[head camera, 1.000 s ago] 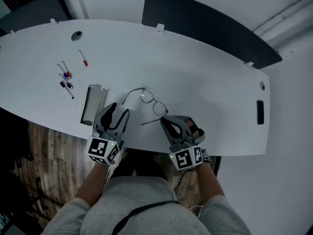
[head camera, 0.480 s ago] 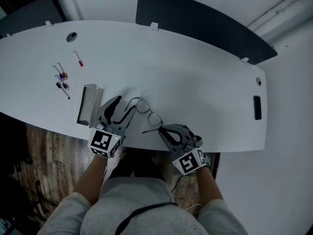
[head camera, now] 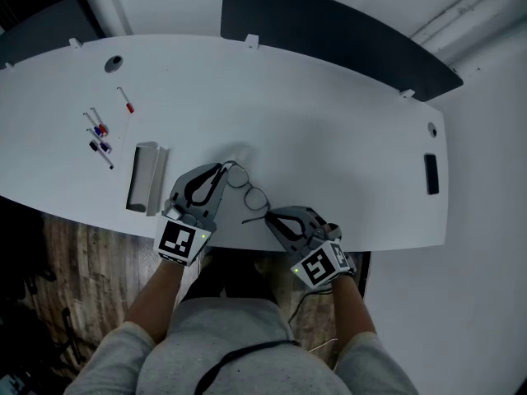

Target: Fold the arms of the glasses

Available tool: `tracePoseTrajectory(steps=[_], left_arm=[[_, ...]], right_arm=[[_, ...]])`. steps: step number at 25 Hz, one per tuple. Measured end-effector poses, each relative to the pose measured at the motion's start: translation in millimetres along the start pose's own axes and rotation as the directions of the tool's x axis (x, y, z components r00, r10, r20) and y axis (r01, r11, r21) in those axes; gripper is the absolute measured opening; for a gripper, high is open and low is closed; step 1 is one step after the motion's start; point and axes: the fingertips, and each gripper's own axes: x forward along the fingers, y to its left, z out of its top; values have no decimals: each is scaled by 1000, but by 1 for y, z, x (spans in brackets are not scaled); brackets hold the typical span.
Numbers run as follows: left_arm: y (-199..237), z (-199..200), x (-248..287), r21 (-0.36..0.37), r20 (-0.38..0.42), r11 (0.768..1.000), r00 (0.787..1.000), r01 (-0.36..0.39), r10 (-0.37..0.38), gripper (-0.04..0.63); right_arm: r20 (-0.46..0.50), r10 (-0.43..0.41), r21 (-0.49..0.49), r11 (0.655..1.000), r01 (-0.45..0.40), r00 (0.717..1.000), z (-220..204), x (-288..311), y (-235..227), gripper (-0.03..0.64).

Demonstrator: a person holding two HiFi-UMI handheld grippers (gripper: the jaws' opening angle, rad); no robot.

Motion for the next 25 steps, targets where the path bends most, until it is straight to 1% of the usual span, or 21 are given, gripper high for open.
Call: tracePoseTrajectory(steps=[4, 8, 12, 14, 17, 20, 22, 23, 25], left_arm=[[-1, 5, -5, -7, 5, 1000, 1000, -11, 12, 45], [1, -1, -16, 0, -41, 999, 999, -35, 35, 54], [2, -6, -28, -15, -73, 998, 996, -56, 55, 55], [3, -9, -32, -17, -96, 998, 993, -68, 67, 55], [5, -13, -36, -38, -127, 995, 988, -92, 87, 54], [6, -15, -37, -52, -146, 992, 984, -113, 104, 49], [5, -16, -38, -58, -155, 991, 982, -118, 108, 48], [5, -17, -38, -61, -158, 991, 982, -119, 108, 46], [3, -16, -38, -67, -157, 991, 982, -116, 105, 44]], right_arm=[[-14, -17, 56, 998, 18, 1000, -7, 2, -9, 32], [-6, -47, 154, 987, 48, 999, -7, 5, -22, 32], [-15, -107, 235, 966, 107, 994, -10, 9, -37, 32], [-19, -147, 276, 950, 147, 989, -11, 10, -47, 32], [-27, -204, 319, 926, 201, 979, -10, 12, -58, 32], [-40, -269, 345, 900, 266, 962, -9, 11, -69, 37], [-56, -320, 343, 883, 320, 946, -8, 10, -75, 54], [-61, -342, 334, 878, 342, 938, -7, 9, -78, 61], [-62, -366, 300, 880, 367, 928, -4, 8, -78, 63]])
